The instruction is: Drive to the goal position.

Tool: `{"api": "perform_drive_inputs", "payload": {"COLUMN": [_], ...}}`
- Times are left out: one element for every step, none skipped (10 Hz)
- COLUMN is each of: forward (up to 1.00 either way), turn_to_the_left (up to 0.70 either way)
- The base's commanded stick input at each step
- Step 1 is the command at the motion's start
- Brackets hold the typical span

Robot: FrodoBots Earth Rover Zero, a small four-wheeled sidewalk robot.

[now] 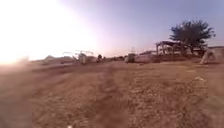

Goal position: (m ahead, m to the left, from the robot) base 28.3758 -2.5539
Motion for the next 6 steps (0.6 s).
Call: {"api": "perform_drive_inputs", "payload": {"forward": [0.69, 0.69, 0.69, 0.69, 0.69, 0.69], "turn_to_the_left": [0.00, 0.00, 0.00, 0.00, 0.00, 0.00]}}
